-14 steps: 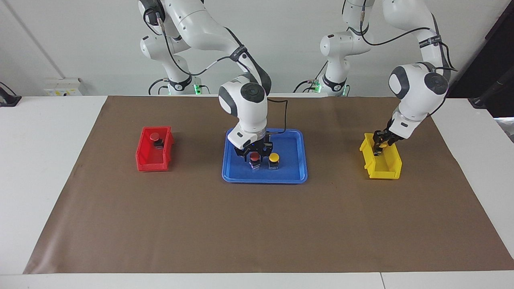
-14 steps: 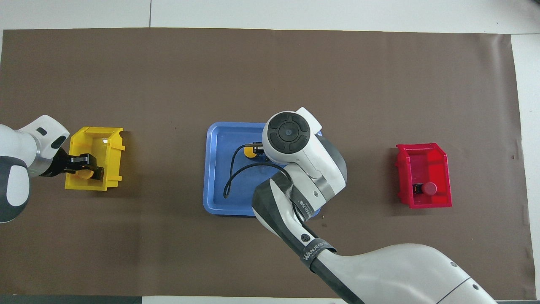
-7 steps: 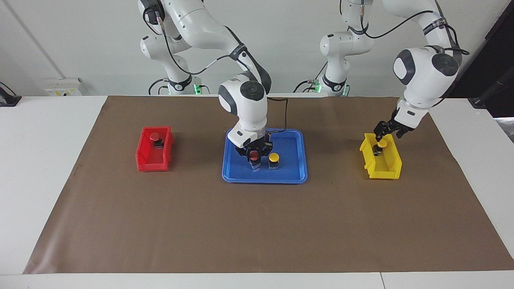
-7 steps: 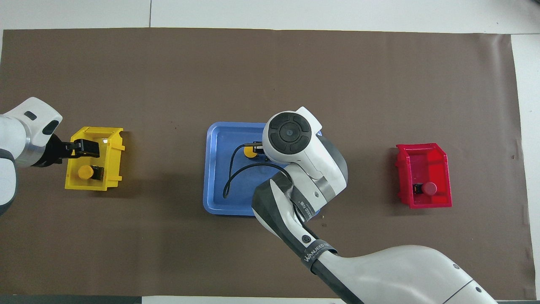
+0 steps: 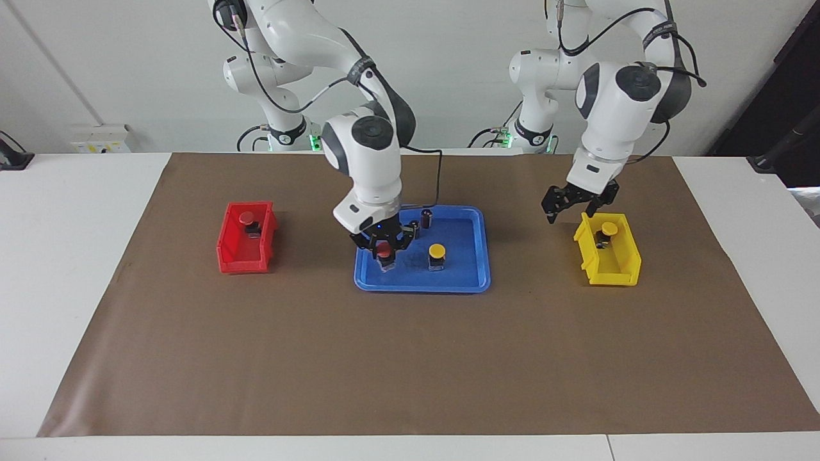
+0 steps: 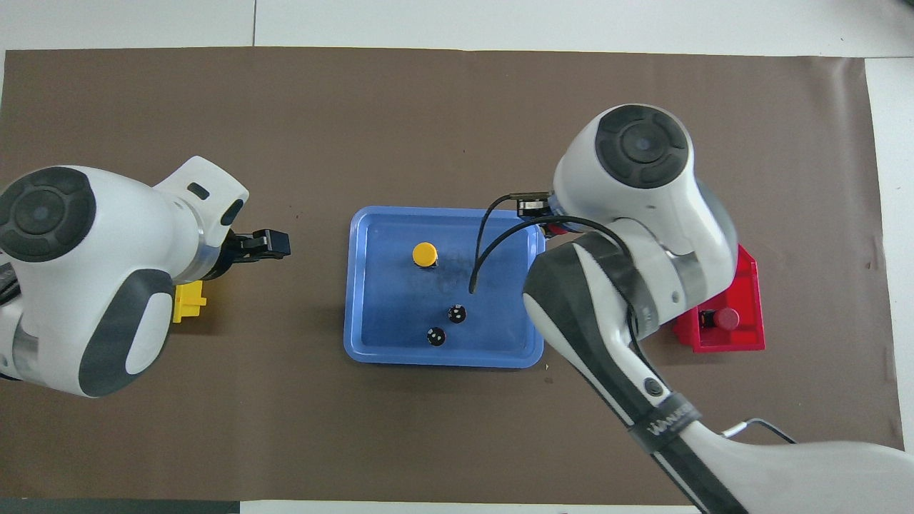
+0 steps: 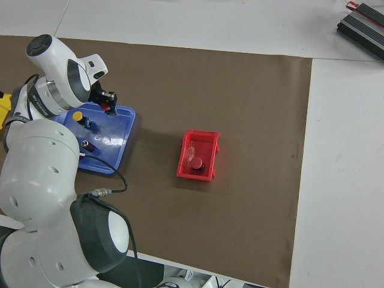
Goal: Sort red and yellow buttons by color
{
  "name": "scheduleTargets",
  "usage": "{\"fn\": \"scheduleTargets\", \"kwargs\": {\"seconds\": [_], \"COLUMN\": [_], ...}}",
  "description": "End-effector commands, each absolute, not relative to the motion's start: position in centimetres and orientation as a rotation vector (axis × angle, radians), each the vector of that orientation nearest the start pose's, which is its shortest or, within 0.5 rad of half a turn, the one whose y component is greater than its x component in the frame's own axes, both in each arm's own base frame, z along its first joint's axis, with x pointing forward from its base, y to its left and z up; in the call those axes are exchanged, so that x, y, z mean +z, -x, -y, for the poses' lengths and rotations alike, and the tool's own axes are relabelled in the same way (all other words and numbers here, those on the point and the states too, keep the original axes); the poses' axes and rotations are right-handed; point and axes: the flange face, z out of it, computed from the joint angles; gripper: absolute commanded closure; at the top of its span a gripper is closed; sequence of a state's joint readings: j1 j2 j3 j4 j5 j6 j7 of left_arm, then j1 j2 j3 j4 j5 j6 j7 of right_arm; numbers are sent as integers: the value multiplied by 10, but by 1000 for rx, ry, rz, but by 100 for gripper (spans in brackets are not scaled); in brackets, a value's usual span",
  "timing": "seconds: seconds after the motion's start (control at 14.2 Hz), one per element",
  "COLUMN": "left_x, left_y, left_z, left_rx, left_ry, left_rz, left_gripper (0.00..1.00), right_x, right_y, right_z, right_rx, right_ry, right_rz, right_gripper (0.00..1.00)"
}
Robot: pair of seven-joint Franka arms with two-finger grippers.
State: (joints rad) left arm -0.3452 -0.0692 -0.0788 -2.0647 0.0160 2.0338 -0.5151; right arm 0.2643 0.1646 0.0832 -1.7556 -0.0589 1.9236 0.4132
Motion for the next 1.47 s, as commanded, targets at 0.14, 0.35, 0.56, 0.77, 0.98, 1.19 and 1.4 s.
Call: {"fn": "scheduleTargets", "kwargs": {"seconds": [0.14,0.35,0.56,0.77,0.98,1.19,1.4], "left_x": [455,440,413,402,376,366,362], "left_y": [-494,-495,-493,-492,-484,-483,-485], "left_z": [321,358,389,403,418,421,419], "left_rx": [-87,-124,-163,-161,-121,-112,-106], "left_ry": [3161,3189,3215,3215,3203,3198,3193], "left_rz": [195,136,51,12,-24,-33,-33], "left_gripper": [0,0,0,0,0,1,10], "right_x": [469,453,428,410,399,386,371], "right_y": [-555,-552,-541,-534,-519,-514,-510], "right_z": [-76,-5,9,8,10,19,30], "right_rx": [48,16,-36,-26,0,-12,-22], "right_ry": [3184,3159,3135,3135,3139,3139,3139], "right_rz": [-12,-39,-75,-70,-23,-26,22], "right_gripper": [78,78,78,78,78,78,78]}}
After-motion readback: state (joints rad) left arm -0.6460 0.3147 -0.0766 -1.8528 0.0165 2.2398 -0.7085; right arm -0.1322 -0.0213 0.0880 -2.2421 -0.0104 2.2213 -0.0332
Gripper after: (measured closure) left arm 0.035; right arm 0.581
